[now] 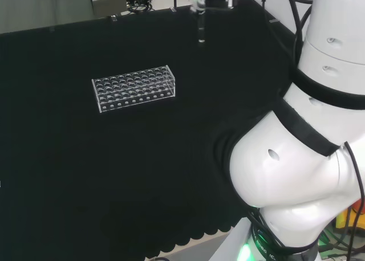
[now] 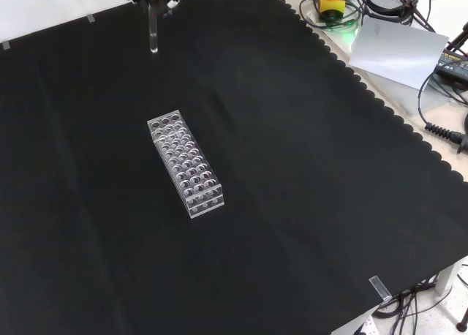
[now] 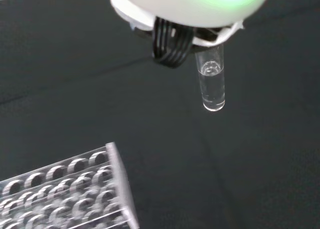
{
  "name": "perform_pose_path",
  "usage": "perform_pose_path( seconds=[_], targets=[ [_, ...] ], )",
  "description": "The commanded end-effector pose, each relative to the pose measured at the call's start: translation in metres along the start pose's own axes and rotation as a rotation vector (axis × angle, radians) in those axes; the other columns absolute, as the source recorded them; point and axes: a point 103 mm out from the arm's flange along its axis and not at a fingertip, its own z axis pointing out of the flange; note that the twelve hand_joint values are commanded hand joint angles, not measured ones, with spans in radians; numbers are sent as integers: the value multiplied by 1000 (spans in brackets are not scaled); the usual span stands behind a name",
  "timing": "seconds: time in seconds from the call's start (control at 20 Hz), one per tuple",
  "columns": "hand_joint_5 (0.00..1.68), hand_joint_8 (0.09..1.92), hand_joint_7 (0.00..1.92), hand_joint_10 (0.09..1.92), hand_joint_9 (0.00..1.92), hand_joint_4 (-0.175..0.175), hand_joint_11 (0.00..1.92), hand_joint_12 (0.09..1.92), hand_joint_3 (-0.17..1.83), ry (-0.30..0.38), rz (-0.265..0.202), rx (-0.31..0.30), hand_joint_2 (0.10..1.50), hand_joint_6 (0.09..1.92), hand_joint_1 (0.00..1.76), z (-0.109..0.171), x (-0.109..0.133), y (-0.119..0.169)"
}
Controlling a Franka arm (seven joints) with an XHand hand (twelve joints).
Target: Shake the test tube.
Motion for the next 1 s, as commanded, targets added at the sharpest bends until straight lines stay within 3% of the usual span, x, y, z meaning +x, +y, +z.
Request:
perform_pose_path(
  seconds=[0.05,0.2,0.7,1.0],
  targets=[
    [1245,735,1300,667,1545,-175,1141,958,771,16,-14,2,599,726,1318,-1,6,-2],
    [1245,735,1300,667,1545,-175,1141,958,771,38,-67,14,599,726,1318,4,34,-5],
    [1244,736,1300,667,1545,-175,1140,958,771,114,-307,74,599,727,1317,25,171,-35],
    [1244,736,1299,667,1545,-175,1140,958,771,128,-412,87,600,727,1317,25,217,-53]
  ],
)
